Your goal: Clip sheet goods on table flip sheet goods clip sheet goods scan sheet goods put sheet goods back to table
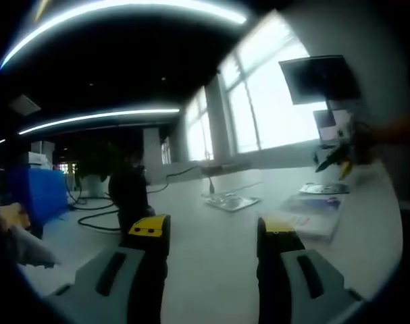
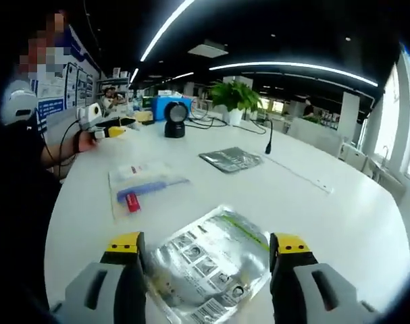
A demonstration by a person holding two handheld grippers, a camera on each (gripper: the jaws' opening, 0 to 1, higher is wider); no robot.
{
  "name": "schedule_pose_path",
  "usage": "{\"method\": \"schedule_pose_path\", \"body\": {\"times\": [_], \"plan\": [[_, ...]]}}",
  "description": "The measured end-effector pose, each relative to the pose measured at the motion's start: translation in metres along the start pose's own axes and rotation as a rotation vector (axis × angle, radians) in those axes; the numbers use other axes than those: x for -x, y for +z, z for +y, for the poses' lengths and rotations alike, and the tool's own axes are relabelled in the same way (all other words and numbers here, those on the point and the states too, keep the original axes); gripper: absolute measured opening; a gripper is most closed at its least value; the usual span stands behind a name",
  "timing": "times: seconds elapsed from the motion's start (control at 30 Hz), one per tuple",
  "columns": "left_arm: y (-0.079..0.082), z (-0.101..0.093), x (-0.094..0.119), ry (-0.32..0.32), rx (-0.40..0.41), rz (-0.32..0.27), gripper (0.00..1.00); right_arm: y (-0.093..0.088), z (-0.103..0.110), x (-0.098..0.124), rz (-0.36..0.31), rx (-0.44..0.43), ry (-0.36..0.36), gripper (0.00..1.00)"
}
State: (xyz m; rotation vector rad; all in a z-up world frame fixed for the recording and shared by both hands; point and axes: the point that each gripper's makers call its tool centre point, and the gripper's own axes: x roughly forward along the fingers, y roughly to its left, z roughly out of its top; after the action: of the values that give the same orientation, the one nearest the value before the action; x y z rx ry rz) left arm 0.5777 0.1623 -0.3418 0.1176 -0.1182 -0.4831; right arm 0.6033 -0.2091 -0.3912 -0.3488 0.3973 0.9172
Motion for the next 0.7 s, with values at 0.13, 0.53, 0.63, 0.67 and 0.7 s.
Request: {"method": "schedule_pose_path", "body": {"times": [0.13,0.53,0.63,0.67,0.7], "plan": [[0.000,0.000,0.000,-0.002,0.002,-0.001,0.44,-0.004,0.002,-0.005,-0.004,-0.005,0.036,0.74],[-0.001,0.000,-0.001,-0.005,-0.001,-0.002,0.44,-0.024,-0.003,-0.019,0.052,-0.045,0.090,0.74],[0.000,-0.001,-0.001,-0.005,-0.002,-0.002,0.44,-0.028,-0.003,-0.018,0.048,-0.087,0.099,0.74],[0.000,-0.001,-0.001,-0.004,-0.001,-0.002,0.44,-0.028,-0.003,-0.018,0.043,-0.093,0.095,0.74],[0.000,-0.001,-0.001,-0.003,-0.001,-0.002,0.44,-0.027,-0.002,-0.019,0.040,-0.099,0.087,0.73]]}}
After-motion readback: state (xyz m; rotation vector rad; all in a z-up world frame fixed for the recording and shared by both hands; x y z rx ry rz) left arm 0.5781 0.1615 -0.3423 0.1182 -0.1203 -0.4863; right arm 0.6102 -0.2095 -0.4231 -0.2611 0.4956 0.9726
